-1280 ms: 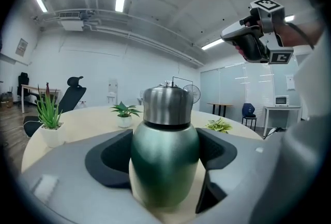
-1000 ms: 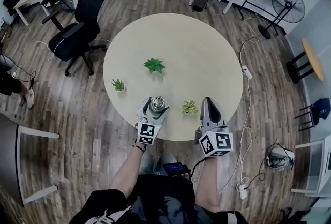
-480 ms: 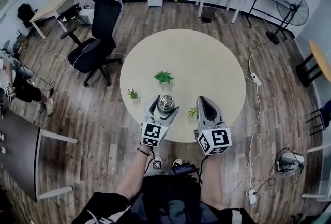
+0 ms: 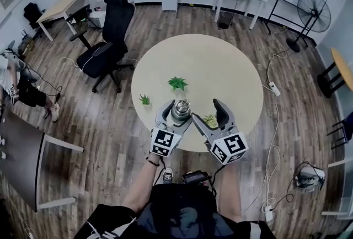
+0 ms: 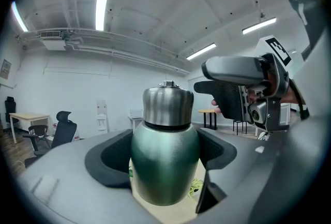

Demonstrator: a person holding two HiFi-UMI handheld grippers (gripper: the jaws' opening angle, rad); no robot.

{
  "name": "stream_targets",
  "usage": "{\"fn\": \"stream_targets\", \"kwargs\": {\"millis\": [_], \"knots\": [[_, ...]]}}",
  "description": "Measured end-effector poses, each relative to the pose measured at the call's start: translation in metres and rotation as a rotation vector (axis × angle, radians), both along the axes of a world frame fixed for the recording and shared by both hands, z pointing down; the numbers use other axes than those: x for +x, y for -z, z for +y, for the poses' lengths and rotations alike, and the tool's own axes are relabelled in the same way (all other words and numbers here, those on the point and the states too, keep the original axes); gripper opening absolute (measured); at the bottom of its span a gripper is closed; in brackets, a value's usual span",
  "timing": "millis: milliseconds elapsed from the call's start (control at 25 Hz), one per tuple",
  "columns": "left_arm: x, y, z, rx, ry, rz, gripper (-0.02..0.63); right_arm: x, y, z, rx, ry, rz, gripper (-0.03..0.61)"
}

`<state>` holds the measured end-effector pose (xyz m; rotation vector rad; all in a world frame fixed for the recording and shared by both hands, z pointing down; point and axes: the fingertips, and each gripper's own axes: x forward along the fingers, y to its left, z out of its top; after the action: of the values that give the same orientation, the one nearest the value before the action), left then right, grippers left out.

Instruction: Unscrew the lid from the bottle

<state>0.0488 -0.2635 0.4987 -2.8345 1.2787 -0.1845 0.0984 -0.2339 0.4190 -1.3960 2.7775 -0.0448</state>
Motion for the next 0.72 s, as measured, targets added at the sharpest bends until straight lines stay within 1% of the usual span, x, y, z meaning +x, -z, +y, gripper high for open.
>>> {"fn": "stream_targets", "kwargs": {"millis": [40,160,360,440,480,520,560,640,720], "knots": [[0.001,0.0,0.002,-0.001,-0.008,-0.001,0.374,-0.007,-0.001,0.004,-0.006,0.044,-0.001,0.401],[0.006,0.001,0.008,0.002,-0.034,-0.001,0.374,-0.022,-0.004,0.008,-0.022,0.133,0.004,0.408],[0.019,0.003,0.014,0.007,-0.08,-0.006,0.374,-0.045,-0.019,0.004,-0.032,0.209,0.125,0.402],[0.023,0.003,0.015,0.009,-0.09,-0.011,0.374,-0.049,-0.022,0.001,-0.032,0.205,0.144,0.395],[0.025,0.004,0.015,0.009,-0.093,-0.012,0.374,-0.049,-0.022,0.0,-0.028,0.191,0.142,0.347],[0.025,0.005,0.015,0.008,-0.095,-0.01,0.374,-0.049,-0.02,-0.002,-0.024,0.178,0.134,0.282],[0.025,0.005,0.014,0.007,-0.096,-0.008,0.374,-0.05,-0.019,-0.003,-0.021,0.17,0.125,0.267],[0.024,0.007,0.013,0.008,-0.103,-0.007,0.374,-0.051,-0.017,-0.003,-0.015,0.179,0.121,0.265],[0.023,0.009,0.015,0.01,-0.131,-0.004,0.374,-0.054,-0.015,0.0,0.003,0.229,0.134,0.262]]}}
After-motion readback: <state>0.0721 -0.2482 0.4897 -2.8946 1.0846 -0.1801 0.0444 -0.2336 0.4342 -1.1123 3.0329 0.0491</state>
